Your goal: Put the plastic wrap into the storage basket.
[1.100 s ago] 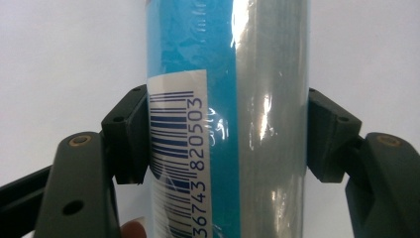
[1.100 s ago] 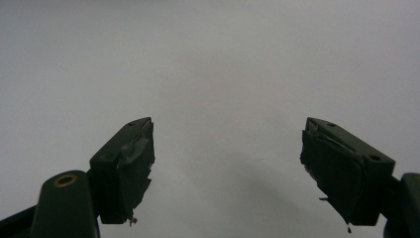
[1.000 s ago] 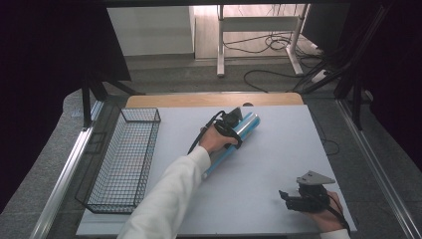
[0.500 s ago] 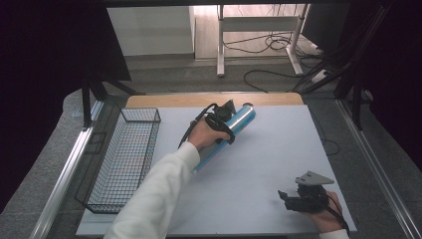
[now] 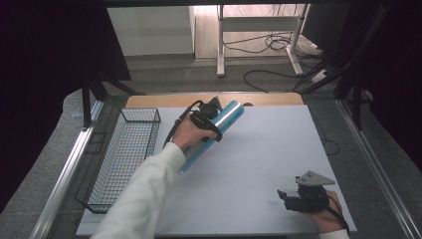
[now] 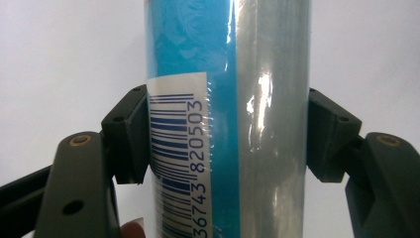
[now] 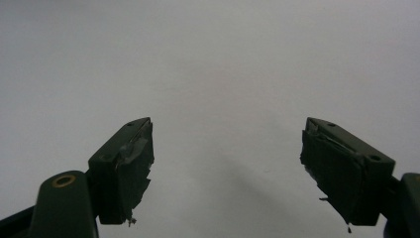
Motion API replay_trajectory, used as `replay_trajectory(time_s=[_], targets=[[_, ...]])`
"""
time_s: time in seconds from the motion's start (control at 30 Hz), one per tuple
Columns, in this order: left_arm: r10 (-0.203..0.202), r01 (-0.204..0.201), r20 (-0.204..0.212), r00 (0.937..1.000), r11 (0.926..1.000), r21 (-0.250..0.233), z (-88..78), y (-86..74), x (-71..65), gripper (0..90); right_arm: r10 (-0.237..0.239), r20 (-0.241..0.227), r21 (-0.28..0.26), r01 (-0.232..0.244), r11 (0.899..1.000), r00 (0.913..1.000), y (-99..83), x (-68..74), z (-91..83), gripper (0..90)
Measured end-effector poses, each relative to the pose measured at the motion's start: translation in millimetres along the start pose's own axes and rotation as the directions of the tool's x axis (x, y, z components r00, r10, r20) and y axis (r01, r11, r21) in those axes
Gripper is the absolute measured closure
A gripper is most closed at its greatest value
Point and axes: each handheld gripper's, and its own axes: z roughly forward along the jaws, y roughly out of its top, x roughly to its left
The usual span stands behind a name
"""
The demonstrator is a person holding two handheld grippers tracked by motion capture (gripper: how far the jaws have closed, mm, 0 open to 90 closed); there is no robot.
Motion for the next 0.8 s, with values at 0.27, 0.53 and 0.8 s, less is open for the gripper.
replay_trajectory(time_s=[0.27,0.53,0.8], targets=[[-0.027,0.027,0.004,0.9996,0.9995,-0.014,-12.5,-19.8,16.6,31.7,-0.001,0.004,0.003,0.001,1.000,1.0000,1.0,2.1,0.2,20.7],[-0.061,0.060,-0.012,0.9981,0.9978,-0.028,-25.0,-37.4,33.3,31.7,-0.003,0.010,0.005,0.003,1.000,0.9999,0.9,3.3,0.4,20.6],[-0.107,0.106,-0.034,0.9937,0.9936,-0.039,-38.2,-51.6,47.0,31.7,-0.006,0.009,0.008,0.006,1.000,0.9999,1.4,5.0,0.9,20.5]])
